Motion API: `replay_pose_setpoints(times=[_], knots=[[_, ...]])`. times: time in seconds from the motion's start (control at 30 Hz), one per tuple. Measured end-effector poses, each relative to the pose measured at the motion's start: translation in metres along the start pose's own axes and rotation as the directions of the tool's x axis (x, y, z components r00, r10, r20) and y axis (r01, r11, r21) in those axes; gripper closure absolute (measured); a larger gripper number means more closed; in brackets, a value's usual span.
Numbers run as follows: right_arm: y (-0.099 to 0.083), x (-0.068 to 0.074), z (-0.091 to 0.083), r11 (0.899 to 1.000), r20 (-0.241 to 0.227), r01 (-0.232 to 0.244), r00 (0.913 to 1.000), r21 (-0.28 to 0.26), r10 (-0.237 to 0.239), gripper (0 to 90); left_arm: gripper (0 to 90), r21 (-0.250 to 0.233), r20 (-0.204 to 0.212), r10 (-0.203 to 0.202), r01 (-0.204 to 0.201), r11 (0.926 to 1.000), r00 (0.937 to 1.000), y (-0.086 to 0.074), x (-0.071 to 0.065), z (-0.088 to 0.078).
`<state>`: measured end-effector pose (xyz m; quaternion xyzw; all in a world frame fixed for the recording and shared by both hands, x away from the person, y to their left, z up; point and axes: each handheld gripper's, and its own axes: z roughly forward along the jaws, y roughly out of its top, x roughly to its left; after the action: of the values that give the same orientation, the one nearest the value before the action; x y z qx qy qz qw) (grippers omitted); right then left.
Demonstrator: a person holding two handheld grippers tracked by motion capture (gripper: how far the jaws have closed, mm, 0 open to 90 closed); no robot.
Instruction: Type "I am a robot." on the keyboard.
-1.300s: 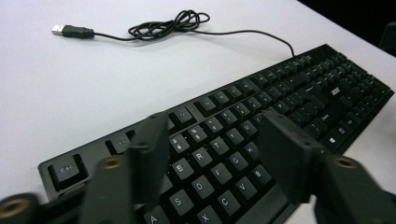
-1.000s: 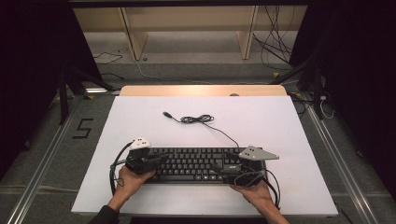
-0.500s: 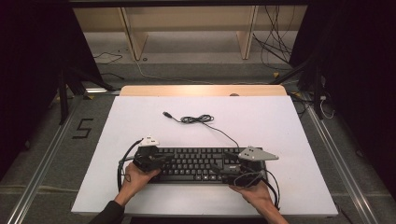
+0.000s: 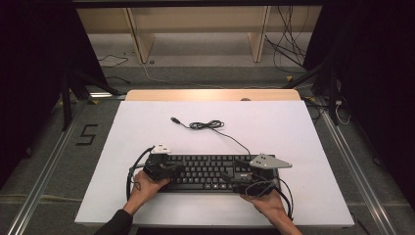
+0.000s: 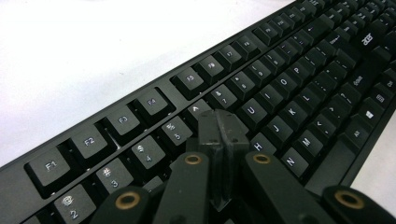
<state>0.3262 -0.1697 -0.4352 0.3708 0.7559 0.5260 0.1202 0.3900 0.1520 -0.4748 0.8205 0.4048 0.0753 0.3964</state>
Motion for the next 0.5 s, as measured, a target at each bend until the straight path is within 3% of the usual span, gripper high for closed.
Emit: replay_pose_setpoints(times=[0.13, 0.27, 0.5], knots=[[0.0, 0.0003, 0.0001, 1.0, -0.001, 0.001, 1.0, 0.001, -0.001, 28.7, 89.1, 0.011, -0.013, 0.005, -0.004, 0.9999, 0.9999, -0.0016, -0.0007, 0.0025], [0.0, 0.0006, 0.0, 1.0, -0.001, 0.003, 1.0, 0.001, -0.003, 28.7, 89.3, 0.001, -0.001, -0.015, 0.015, 0.9999, 0.9999, -0.0024, 0.0006, 0.0033], [0.0005, 0.0004, -0.0005, 1.0, 0.001, 0.003, 1.0, -0.003, -0.003, 28.7, 88.9, -0.009, -0.013, -0.005, 0.005, 0.9999, 0.9999, -0.0025, -0.001, 0.0011]])
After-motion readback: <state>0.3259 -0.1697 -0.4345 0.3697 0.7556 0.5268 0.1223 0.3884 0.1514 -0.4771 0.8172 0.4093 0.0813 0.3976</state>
